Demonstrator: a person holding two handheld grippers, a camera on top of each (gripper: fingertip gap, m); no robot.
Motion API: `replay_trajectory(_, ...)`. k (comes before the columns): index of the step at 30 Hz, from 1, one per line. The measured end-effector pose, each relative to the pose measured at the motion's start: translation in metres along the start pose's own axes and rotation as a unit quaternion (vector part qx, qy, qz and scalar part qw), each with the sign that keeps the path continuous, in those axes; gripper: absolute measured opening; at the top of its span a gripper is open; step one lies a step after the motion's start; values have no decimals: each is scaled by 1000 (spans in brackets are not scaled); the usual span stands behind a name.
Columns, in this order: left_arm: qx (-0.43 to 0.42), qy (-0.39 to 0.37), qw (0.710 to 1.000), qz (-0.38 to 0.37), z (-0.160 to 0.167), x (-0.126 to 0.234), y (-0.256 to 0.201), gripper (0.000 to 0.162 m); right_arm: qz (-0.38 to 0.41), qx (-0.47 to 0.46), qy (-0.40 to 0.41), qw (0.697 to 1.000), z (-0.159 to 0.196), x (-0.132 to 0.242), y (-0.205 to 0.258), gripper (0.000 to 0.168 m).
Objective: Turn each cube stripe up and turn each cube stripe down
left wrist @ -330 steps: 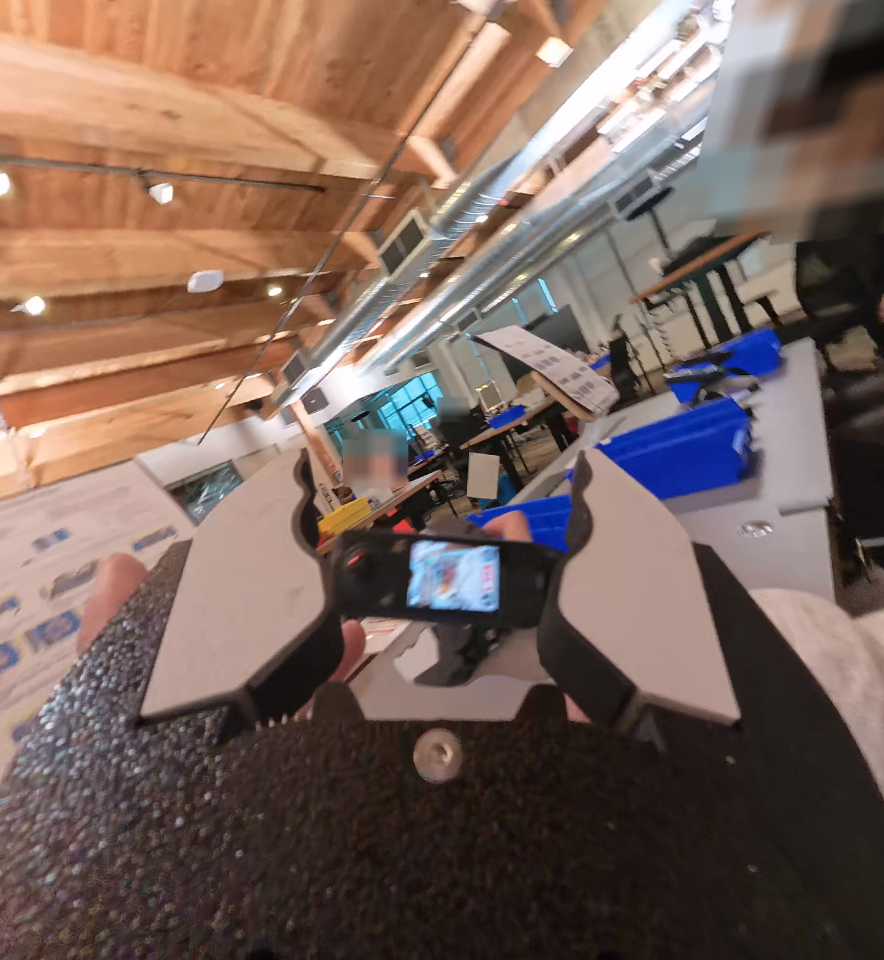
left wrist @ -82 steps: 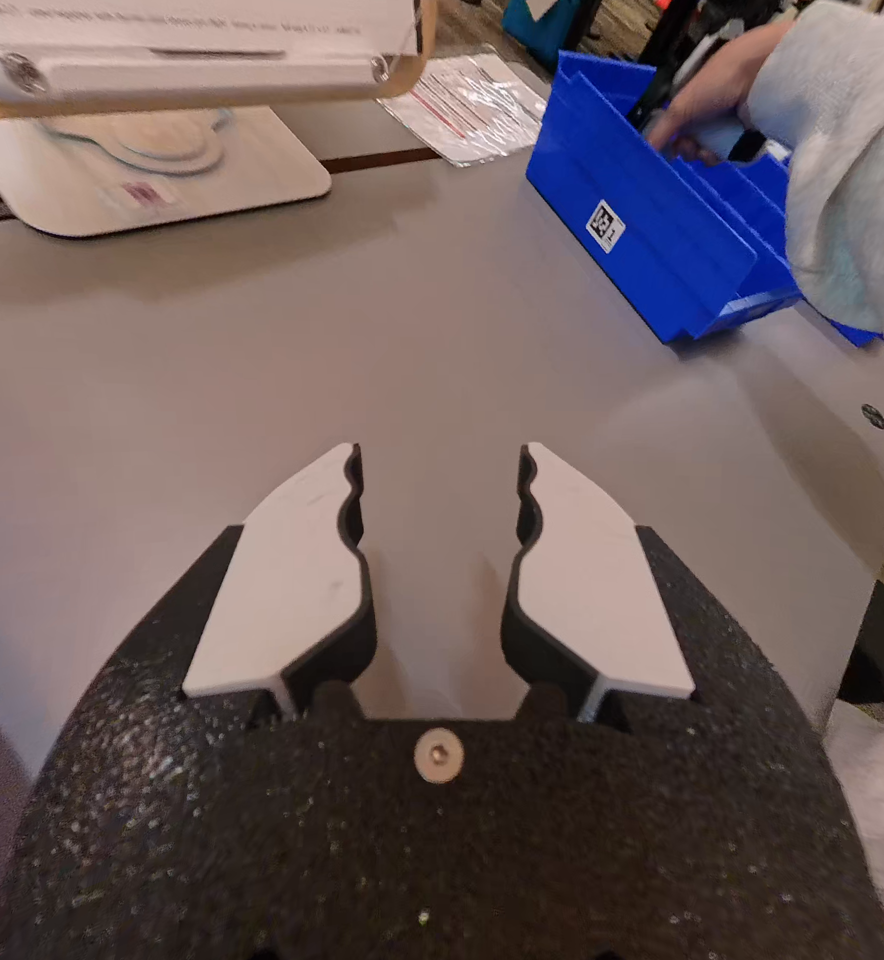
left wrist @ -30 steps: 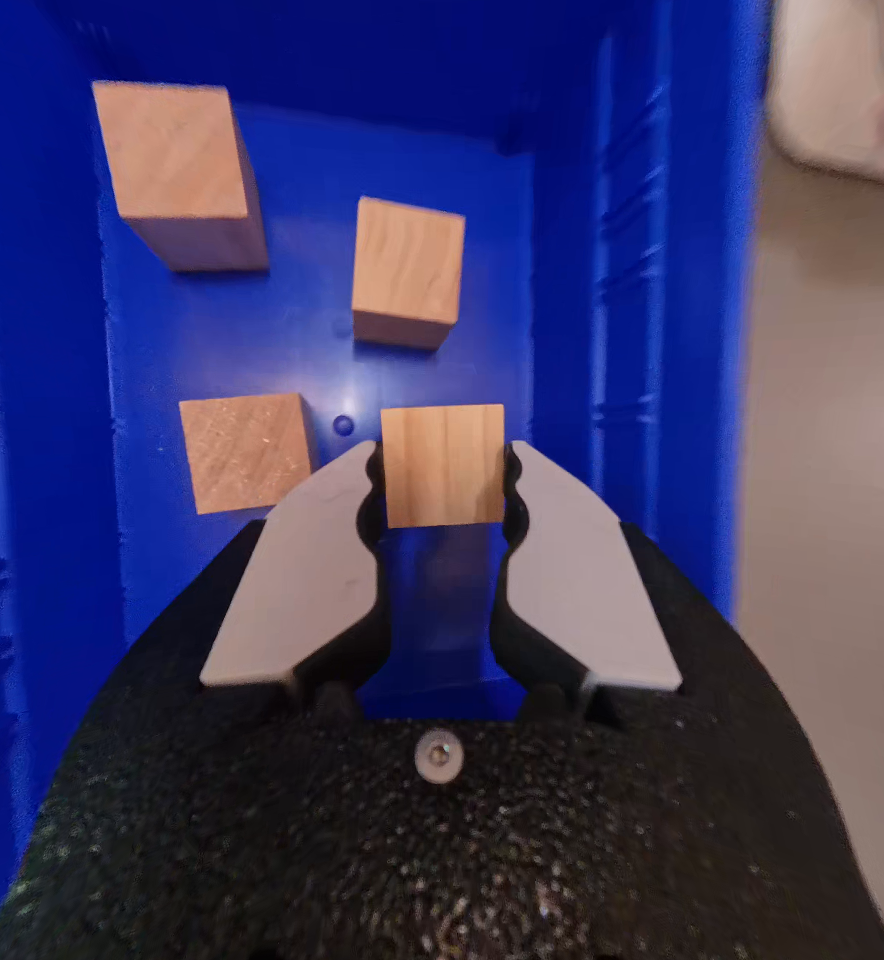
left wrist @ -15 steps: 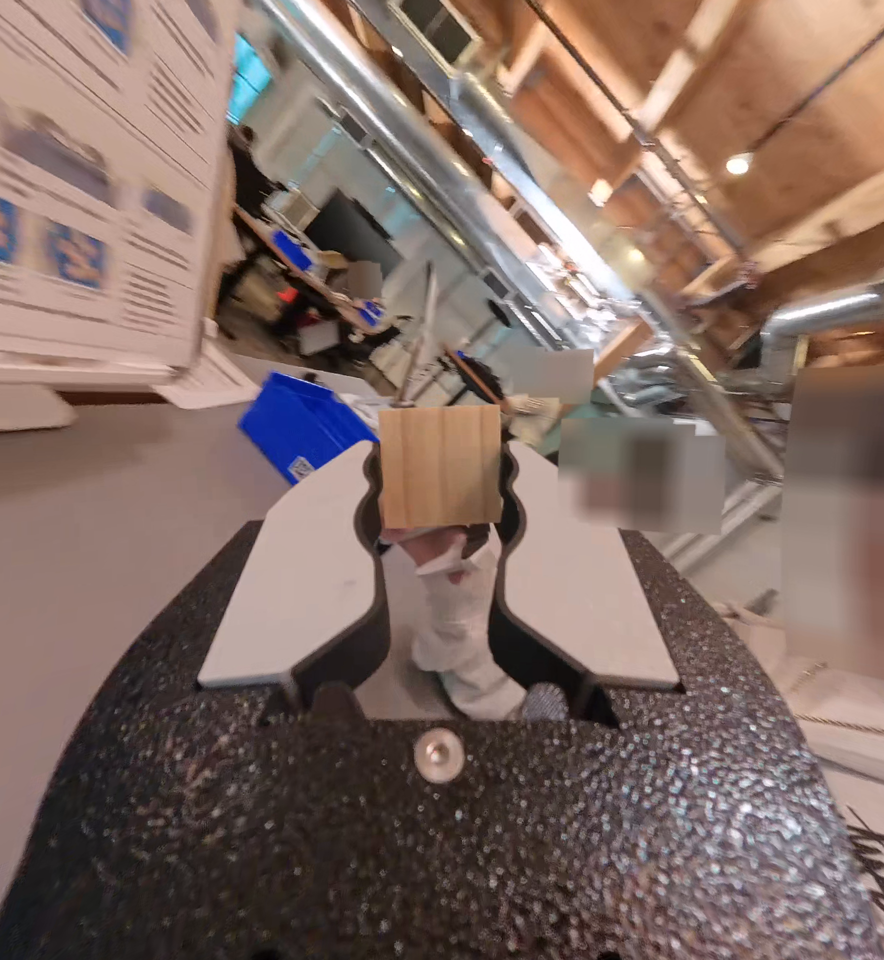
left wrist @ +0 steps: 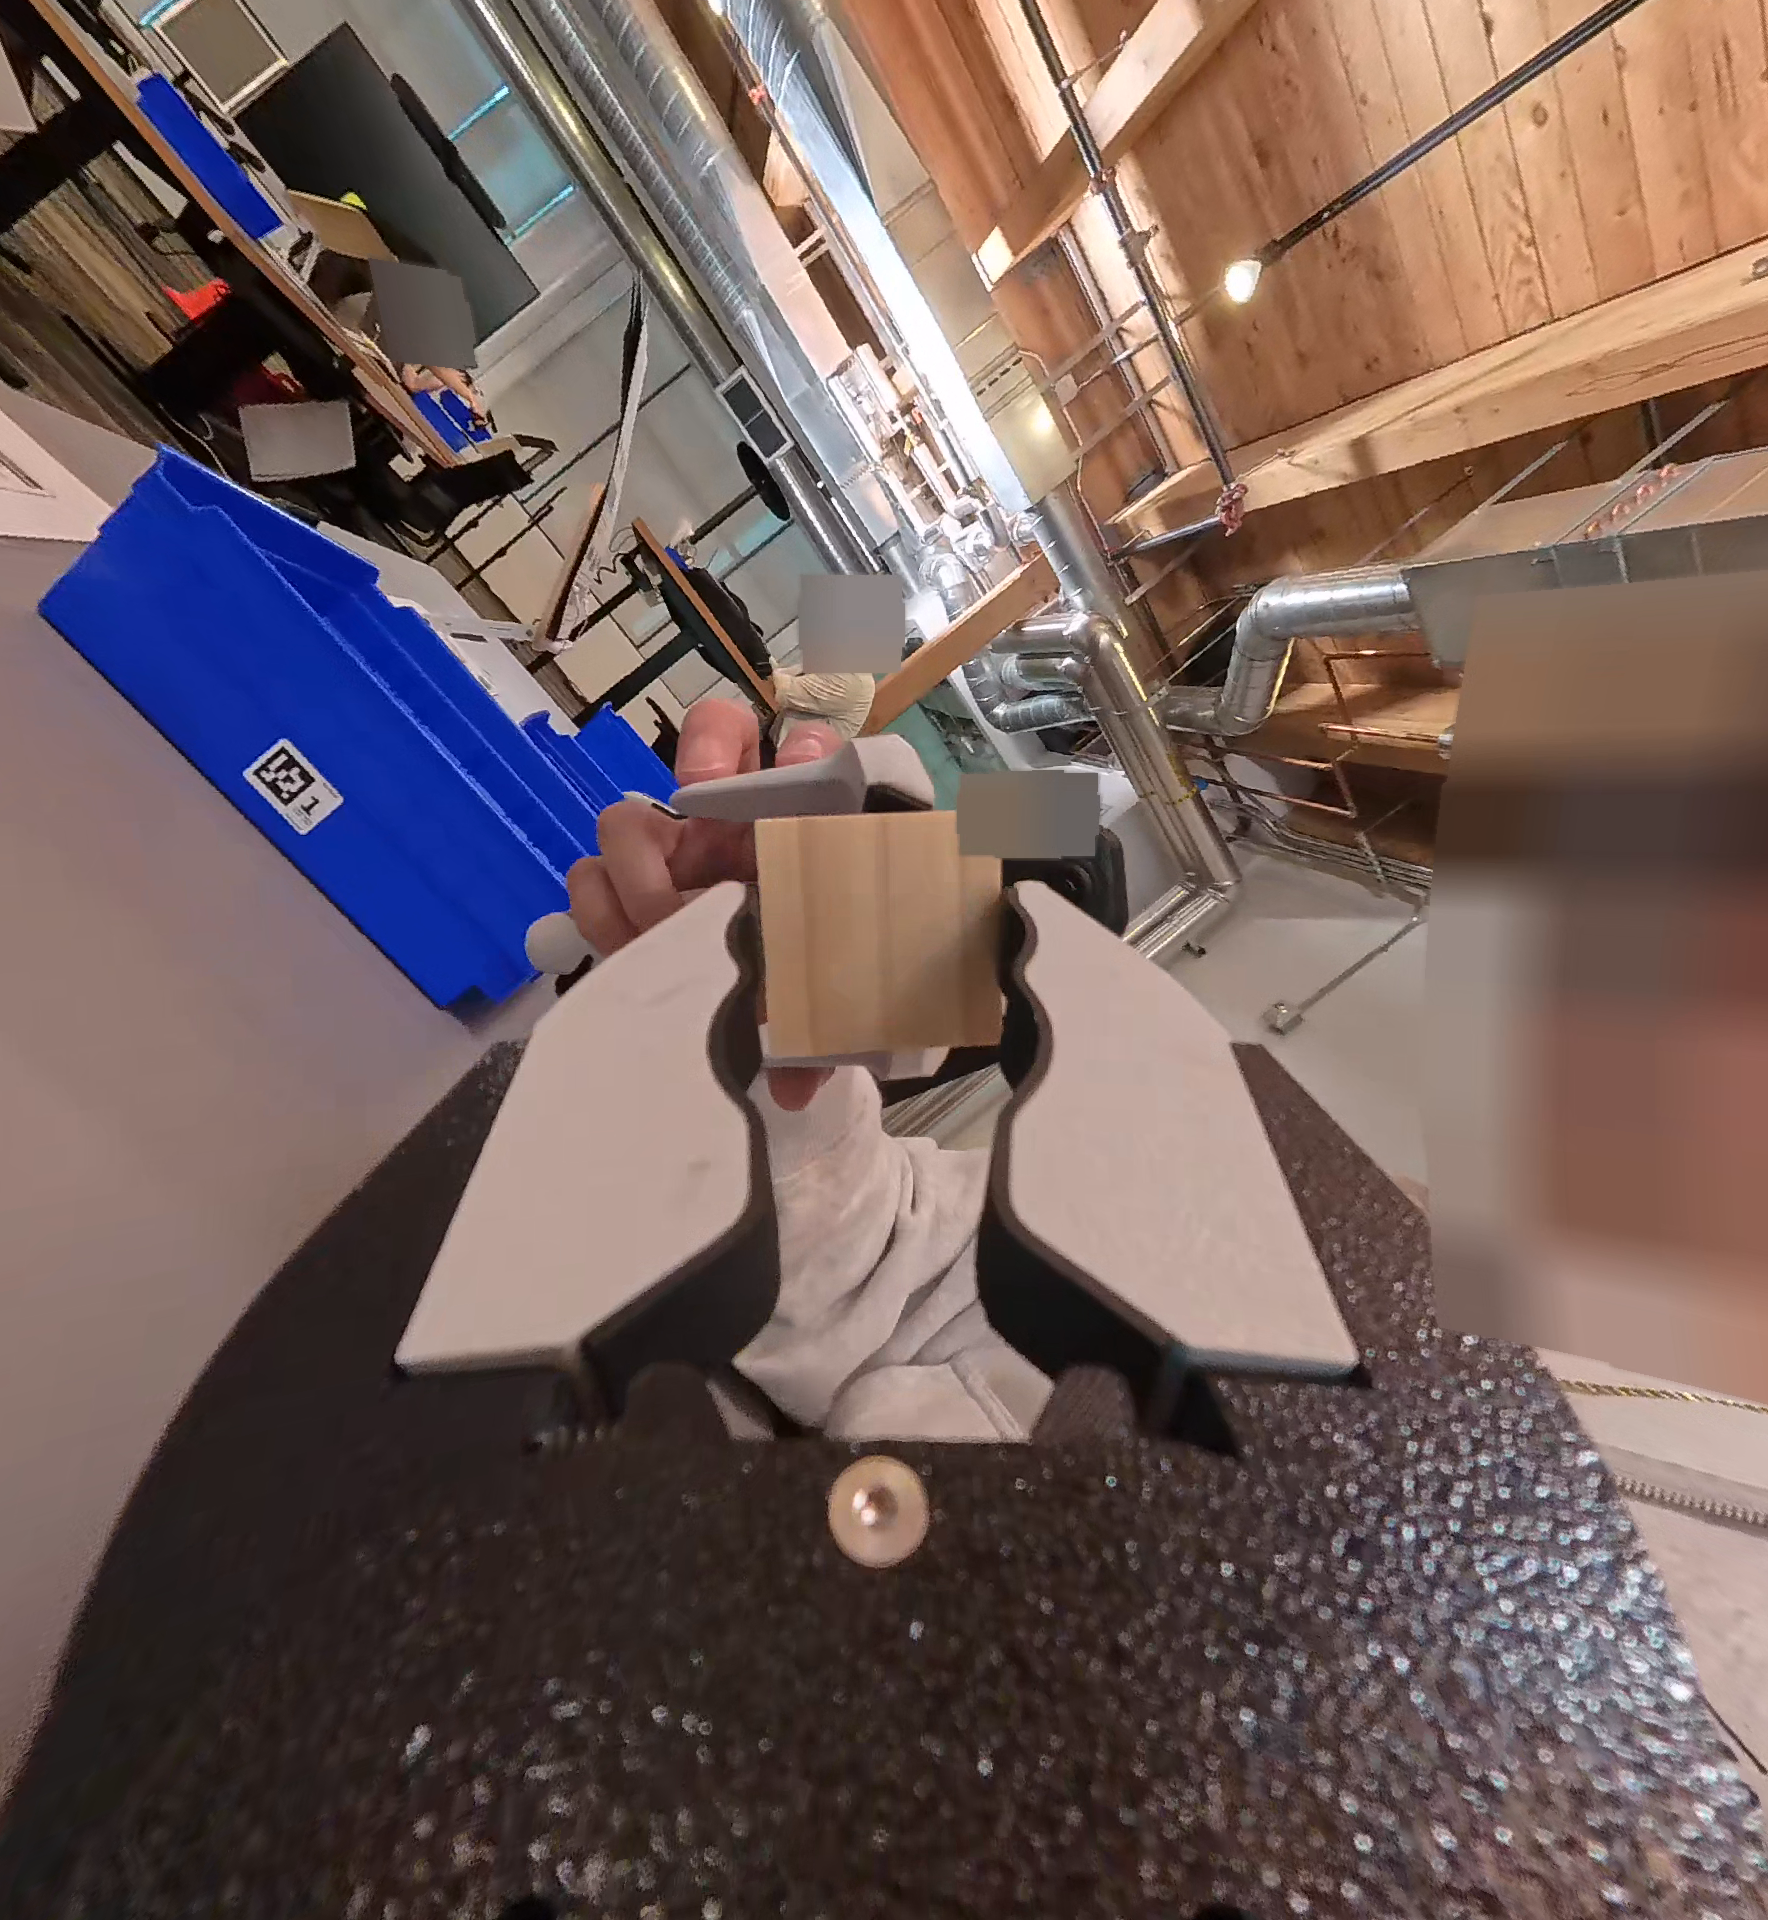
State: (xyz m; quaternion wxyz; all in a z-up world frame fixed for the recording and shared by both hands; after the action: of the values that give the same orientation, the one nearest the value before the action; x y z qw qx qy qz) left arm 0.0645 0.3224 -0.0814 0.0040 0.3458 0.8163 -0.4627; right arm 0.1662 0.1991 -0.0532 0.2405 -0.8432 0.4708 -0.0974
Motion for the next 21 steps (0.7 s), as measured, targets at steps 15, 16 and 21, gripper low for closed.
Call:
replay_trajectory(15, -156, -6, 965, -209, 11, -16, 14, 50, 95, -81, 278, 952, -6, 88, -96, 43)
replay_trajectory(16, -180, 6, 953, -245, 14, -18, 17, 51, 123, -106, 321, 933, -3, 106, -114, 43)
replay_trajectory(21, -249, 74, 905, -338, 34, -27, 26, 51, 232, -198, 505, 807, 40, 206, -199, 43)
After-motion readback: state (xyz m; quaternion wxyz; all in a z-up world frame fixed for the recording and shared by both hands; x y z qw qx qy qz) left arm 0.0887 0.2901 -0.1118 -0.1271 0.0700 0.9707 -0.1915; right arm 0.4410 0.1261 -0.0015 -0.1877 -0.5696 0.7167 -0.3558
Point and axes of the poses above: each gripper's, where its closed fingertips meet, x back along the fingers, z out of its underside, y = z × x across the jaws, the point moved 8 cm from there along x, back along the fingers, and after that the axes turned 3 degrees about -x, right-handed, at the moved point
